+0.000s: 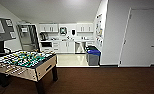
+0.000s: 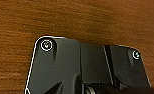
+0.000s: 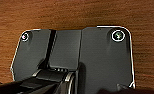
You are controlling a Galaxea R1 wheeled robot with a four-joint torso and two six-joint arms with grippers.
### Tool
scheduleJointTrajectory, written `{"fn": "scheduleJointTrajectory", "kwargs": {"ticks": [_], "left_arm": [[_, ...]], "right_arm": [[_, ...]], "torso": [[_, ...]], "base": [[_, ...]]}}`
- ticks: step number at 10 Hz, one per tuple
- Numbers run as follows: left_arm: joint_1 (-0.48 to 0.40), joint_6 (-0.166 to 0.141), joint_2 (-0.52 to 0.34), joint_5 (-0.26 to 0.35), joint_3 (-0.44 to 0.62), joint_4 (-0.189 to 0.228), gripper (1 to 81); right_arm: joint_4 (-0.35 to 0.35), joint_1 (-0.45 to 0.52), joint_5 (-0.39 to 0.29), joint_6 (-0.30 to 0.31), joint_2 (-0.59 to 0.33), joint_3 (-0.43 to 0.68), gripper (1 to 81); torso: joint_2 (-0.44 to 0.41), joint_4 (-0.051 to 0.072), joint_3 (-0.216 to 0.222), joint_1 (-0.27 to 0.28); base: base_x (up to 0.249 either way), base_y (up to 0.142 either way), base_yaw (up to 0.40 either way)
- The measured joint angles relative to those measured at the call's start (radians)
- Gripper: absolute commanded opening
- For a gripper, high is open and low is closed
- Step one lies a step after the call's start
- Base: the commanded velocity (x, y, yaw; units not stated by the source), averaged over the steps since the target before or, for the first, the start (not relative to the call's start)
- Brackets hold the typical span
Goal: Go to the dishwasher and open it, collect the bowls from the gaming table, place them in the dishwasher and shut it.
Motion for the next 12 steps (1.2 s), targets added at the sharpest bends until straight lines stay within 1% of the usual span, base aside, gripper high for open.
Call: {"fn": "scheduleJointTrajectory", "kwargs": {"ticks": [12], "left_arm": [[0.003,0.0,0.0,0.003,0.0,0.0,81.1]], "right_arm": [[0.0,-0.001,-0.001,0.0,0.013,0.0,81.1]], "torso": [[0.0,0.0,0.0,0.001]], "base": [[0.146,0.0,0.0]]}}
